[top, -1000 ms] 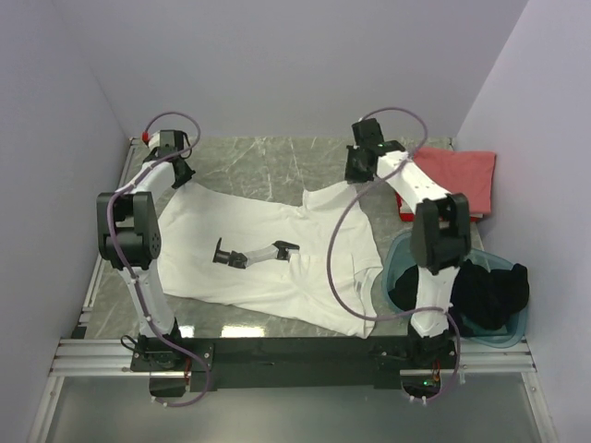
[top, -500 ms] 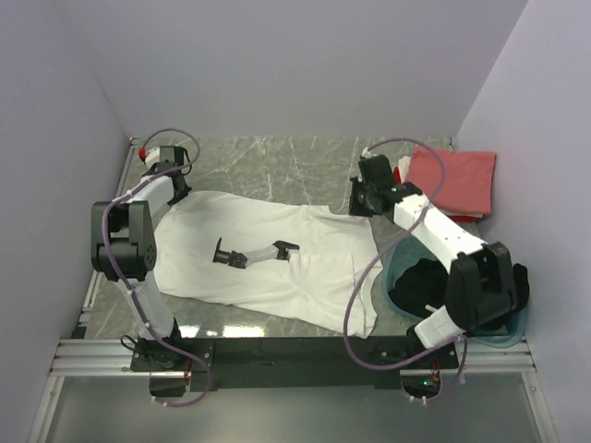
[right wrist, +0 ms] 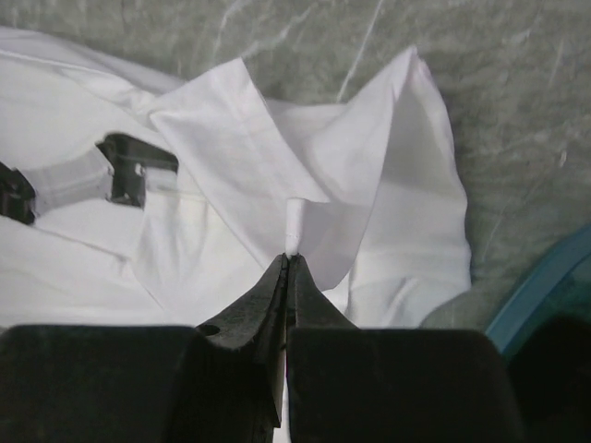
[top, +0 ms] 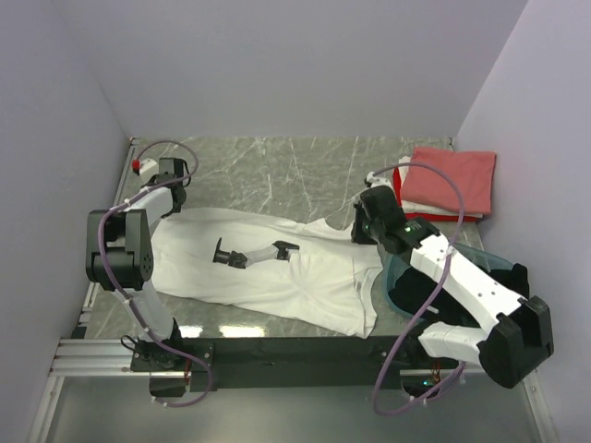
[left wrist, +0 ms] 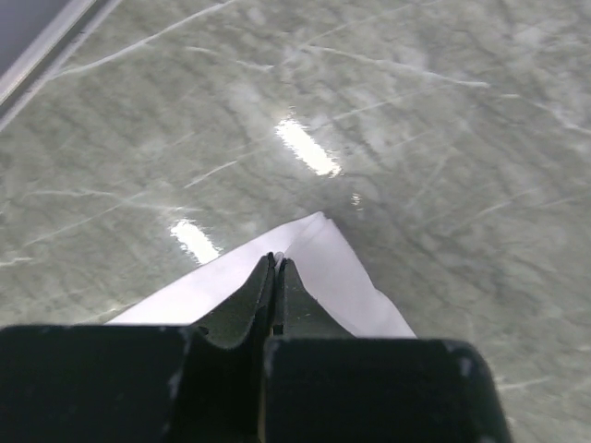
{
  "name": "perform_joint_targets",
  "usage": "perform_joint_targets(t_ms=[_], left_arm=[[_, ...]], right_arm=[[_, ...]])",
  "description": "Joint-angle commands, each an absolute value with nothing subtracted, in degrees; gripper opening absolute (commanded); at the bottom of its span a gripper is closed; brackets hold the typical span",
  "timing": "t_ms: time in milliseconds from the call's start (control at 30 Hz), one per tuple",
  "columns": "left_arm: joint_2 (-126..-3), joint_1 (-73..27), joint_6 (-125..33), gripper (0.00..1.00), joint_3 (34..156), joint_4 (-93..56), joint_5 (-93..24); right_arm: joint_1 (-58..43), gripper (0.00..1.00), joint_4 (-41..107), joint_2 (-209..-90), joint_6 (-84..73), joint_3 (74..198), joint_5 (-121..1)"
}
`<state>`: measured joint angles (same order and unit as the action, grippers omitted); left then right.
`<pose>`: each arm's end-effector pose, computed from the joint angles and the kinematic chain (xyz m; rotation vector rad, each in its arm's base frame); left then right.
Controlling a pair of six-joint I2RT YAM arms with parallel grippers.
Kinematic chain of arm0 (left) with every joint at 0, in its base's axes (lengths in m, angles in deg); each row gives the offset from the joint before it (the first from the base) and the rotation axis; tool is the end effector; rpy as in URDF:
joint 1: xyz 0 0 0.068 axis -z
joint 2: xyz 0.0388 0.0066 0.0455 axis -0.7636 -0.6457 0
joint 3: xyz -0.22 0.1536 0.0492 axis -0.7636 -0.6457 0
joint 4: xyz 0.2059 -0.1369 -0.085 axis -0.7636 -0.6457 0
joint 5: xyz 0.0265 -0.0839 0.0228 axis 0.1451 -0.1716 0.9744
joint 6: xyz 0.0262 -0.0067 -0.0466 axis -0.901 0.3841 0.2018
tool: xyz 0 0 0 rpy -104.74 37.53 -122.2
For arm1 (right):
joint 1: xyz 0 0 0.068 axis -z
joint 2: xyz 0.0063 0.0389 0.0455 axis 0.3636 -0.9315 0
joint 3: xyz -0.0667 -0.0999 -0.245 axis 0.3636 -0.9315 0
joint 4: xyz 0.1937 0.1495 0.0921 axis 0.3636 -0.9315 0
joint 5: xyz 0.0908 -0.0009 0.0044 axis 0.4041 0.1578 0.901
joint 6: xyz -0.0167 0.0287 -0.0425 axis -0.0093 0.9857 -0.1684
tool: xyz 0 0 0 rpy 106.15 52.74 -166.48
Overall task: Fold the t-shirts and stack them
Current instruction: Fold the tshirt
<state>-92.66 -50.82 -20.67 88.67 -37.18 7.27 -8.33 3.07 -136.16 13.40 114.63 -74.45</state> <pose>0.3725 0.0263 0.1849 -0.9727 2.1457 0.4371 0.2212 0.1208 0.2817 -0.0194 2.3576 0.3292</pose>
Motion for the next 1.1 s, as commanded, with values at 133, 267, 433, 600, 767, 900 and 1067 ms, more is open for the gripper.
perform_joint_targets(t_ms=[133,267,433,600,767,900,1067], left_arm=[[-87.70,-50.66,-21.03,0.01,85.56,-34.01,14.24],[-87.61,-50.57,-21.65,0.01,84.33,-33.13,15.56],[-87.52,-50.66,-21.56,0.01,83.19,-32.86,16.53],[-86.73,-50.57,-20.77,0.01,81.52,-33.30,17.58],[-84.89,-50.66,-19.19,0.00,78.89,-33.48,18.55],[-83.31,-50.57,-18.40,0.01,76.68,-33.48,18.99],[-81.73,-50.57,-17.26,0.01,75.01,-34.09,20.13]], right_arm=[[-13.30,0.00,-2.48,-127.89,17.91,110.29,-78.67],[-16.90,0.00,-4.59,-124.81,19.93,108.62,-79.46],[-19.98,0.00,-6.88,-121.82,22.92,106.69,-80.26],[-21.83,0.00,-8.46,-120.59,25.12,104.75,-81.66],[-23.32,0.00,-10.04,-119.00,26.53,104.31,-82.45],[-24.47,0.00,-11.45,-118.12,27.32,104.49,-83.16],[-25.69,0.00,-12.16,-117.16,28.64,103.43,-83.68]])
